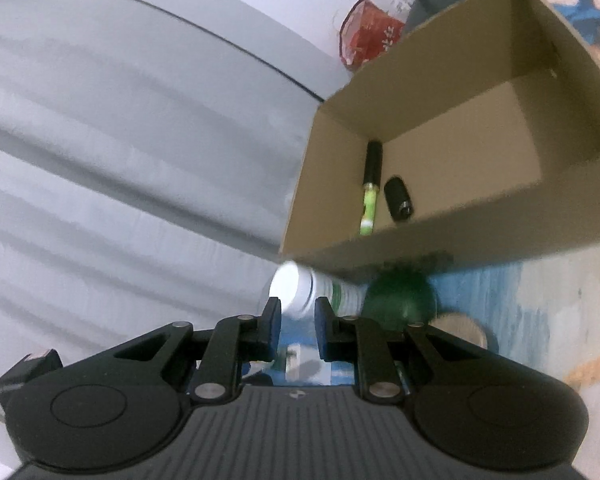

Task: Organize rigid objects
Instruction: 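Withdraw the right gripper from the box back over the table, then move the right gripper down to the white plug charger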

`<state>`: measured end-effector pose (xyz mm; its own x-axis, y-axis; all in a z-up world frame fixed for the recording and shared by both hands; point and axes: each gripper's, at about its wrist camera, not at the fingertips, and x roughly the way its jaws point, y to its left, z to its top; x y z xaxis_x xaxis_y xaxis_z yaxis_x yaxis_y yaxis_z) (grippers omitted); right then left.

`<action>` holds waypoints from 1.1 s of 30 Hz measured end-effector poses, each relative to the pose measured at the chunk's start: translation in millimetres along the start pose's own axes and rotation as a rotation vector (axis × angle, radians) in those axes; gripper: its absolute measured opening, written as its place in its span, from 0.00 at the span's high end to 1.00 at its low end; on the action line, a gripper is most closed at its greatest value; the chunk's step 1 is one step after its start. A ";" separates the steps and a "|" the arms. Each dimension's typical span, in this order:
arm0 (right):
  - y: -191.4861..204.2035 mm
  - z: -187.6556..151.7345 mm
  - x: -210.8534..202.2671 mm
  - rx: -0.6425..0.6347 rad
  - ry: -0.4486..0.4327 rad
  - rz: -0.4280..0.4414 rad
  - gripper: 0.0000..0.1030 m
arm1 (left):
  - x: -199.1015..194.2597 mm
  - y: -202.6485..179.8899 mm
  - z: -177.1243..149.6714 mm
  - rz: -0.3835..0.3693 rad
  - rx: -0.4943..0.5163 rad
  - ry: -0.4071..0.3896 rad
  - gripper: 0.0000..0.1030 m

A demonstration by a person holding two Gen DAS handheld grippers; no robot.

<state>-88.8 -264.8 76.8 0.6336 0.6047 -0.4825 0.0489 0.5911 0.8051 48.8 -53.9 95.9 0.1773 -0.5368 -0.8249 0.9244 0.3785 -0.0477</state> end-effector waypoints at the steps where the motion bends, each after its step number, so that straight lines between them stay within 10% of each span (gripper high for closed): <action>1: 0.3 -5.8 -0.4 -0.004 0.004 -0.003 0.81 | -0.8 3.5 -2.8 -0.001 -0.009 0.000 0.66; 33: 44.7 -60.1 113.9 -0.139 0.257 -0.082 0.75 | 60.6 67.3 -64.1 0.074 -0.109 0.037 0.65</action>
<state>-60.9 -137.4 37.1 0.4153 0.6566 -0.6296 -0.0252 0.7001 0.7136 100.0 -12.6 6.6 0.2297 -0.4770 -0.8484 0.8664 0.4973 -0.0451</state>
